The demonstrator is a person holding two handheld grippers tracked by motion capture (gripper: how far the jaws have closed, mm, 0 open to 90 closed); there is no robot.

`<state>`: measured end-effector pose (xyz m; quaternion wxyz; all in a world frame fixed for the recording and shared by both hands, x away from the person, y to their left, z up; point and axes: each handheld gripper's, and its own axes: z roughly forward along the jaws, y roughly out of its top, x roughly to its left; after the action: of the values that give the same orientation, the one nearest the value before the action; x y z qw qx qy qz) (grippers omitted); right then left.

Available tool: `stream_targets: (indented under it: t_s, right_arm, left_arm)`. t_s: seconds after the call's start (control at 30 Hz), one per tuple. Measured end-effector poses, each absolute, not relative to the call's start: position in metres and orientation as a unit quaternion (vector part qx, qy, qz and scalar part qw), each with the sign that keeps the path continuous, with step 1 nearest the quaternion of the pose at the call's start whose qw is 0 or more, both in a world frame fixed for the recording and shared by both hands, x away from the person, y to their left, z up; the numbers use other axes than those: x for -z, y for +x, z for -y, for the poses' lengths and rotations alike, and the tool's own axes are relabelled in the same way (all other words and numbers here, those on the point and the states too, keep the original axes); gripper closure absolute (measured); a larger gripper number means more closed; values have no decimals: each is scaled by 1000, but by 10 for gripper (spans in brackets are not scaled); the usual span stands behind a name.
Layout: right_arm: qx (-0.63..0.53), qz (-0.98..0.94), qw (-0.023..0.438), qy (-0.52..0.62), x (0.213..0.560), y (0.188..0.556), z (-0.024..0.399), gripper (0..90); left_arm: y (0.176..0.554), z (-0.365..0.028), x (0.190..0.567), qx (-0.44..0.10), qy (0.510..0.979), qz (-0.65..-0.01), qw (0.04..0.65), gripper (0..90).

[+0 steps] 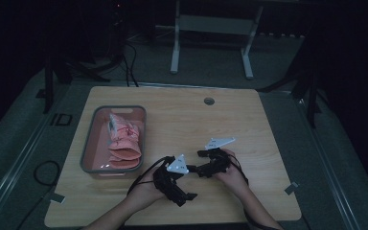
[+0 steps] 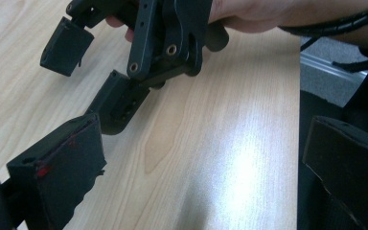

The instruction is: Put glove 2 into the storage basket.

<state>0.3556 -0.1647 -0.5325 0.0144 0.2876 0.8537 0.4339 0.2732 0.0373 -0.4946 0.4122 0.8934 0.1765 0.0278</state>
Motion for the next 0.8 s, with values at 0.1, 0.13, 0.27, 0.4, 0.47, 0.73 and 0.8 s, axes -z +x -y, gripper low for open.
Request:
stream_targets:
  t_s: [0.1,0.13,0.27,0.4,0.47,0.73,0.8]
  right_arm:
    - [-436,-852,17,290,536,354,171,156]
    - [-435,-852,21,290,536,353,172,157]
    - [-439,-850,32,289,538,350,181,156]
    - [-437,-852,45,283,541,345,188,155]
    - [-434,-854,51,281,543,343,191,149]
    - [-428,-858,68,274,549,336,203,150]
    - [-430,-857,72,275,550,334,205,149]
  left_arm:
    - [274,-36,500,-24,893,-175,413,6]
    - [274,-35,502,-27,894,-172,414,7]
    - [273,-33,508,-26,896,-167,410,6]
    - [271,-29,515,-26,897,-159,412,6]
    - [269,-26,519,-24,899,-153,409,6]
    - [265,-17,534,-20,909,-130,396,6]
    - [264,-16,538,-18,910,-127,395,6]
